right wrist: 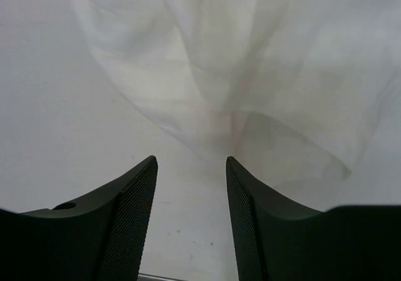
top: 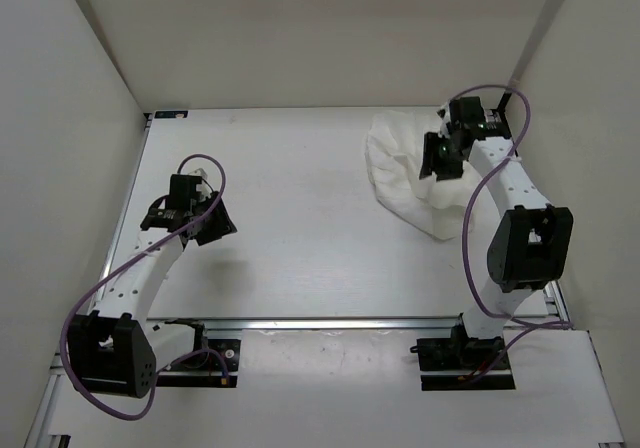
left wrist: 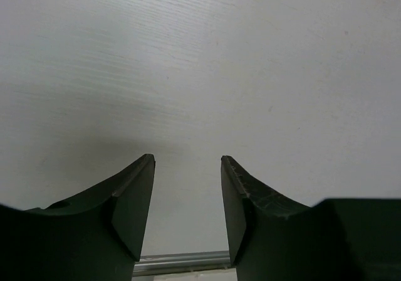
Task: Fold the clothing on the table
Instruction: Flatten the skirt out
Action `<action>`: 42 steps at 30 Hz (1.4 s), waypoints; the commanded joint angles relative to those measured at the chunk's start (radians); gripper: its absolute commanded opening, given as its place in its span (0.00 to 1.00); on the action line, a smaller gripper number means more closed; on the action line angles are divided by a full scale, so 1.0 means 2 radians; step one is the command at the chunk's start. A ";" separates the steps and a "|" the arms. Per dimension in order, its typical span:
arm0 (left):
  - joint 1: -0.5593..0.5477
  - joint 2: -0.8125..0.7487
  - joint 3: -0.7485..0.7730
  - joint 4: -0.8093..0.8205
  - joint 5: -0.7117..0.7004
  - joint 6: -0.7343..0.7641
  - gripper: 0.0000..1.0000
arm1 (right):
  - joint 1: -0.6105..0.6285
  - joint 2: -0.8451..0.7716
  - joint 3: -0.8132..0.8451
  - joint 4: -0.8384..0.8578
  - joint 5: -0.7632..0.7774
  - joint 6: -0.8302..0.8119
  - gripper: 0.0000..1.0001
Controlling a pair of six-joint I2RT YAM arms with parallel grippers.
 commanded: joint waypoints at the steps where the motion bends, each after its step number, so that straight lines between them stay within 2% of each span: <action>1: -0.007 0.002 -0.001 0.007 0.015 0.012 0.58 | -0.036 -0.016 -0.083 -0.030 -0.014 0.016 0.53; 6: -0.007 0.004 -0.013 0.026 0.035 0.003 0.59 | -0.048 -0.048 -0.169 0.001 -0.078 0.023 0.53; 14: -0.010 0.016 -0.006 0.022 0.036 0.015 0.59 | -0.047 -0.034 -0.219 0.055 -0.095 0.035 0.51; 23: -0.009 0.016 -0.007 0.019 0.040 0.015 0.59 | -0.037 -0.051 -0.225 0.081 -0.059 0.040 0.49; 31: -0.006 0.018 -0.006 0.021 0.044 0.016 0.60 | -0.024 -0.064 -0.234 0.090 0.029 0.031 0.47; 36: -0.004 0.018 -0.008 0.021 0.048 0.018 0.60 | -0.024 -0.051 -0.250 0.093 0.030 0.039 0.46; 38: -0.003 0.019 -0.008 0.021 0.046 0.015 0.60 | -0.024 -0.041 -0.257 0.100 0.017 0.036 0.44; 42: 0.000 0.017 -0.008 0.021 0.051 0.015 0.59 | -0.016 -0.023 -0.273 0.104 0.004 0.041 0.28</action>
